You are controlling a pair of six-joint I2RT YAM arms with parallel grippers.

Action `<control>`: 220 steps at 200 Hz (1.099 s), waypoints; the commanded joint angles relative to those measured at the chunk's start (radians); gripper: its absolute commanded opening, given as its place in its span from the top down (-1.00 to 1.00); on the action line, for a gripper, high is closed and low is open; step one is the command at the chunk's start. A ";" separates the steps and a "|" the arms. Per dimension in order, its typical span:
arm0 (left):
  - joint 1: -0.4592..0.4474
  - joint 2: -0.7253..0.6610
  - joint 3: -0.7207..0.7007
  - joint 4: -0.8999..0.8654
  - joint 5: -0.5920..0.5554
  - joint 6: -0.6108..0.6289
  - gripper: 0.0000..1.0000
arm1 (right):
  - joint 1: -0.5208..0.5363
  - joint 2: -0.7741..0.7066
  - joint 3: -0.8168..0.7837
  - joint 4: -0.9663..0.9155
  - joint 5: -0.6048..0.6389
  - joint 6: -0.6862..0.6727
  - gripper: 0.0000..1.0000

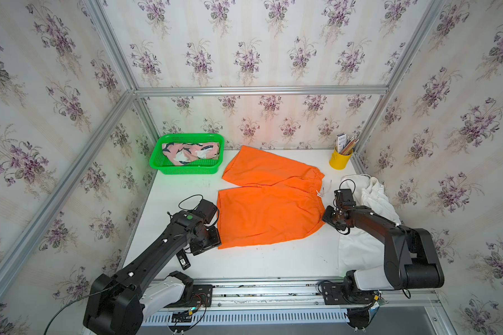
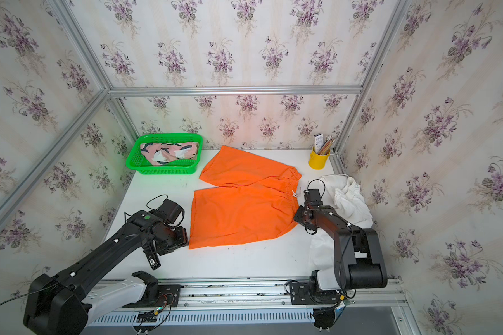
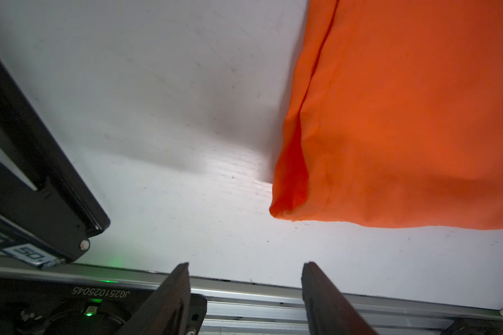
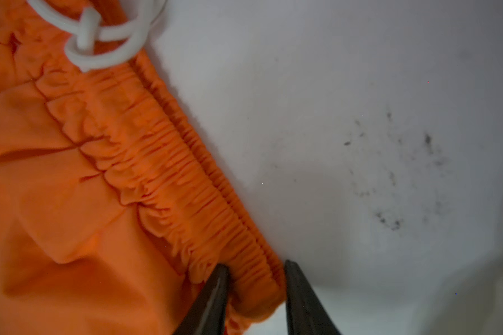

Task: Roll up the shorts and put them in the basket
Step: Fold the shorts at the center of the board.

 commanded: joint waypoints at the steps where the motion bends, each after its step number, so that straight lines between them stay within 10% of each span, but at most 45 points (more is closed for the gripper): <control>1: -0.020 0.015 -0.017 0.010 -0.014 -0.048 -0.30 | -0.001 0.035 -0.019 -0.024 -0.047 -0.012 0.56; 128: -0.105 0.132 0.001 0.175 0.032 -0.156 -0.32 | -0.001 -0.013 -0.032 -0.059 -0.053 -0.031 0.76; 220: -0.118 0.260 -0.101 0.335 0.066 -0.138 0.18 | -0.001 -0.021 -0.043 -0.067 -0.052 -0.037 0.84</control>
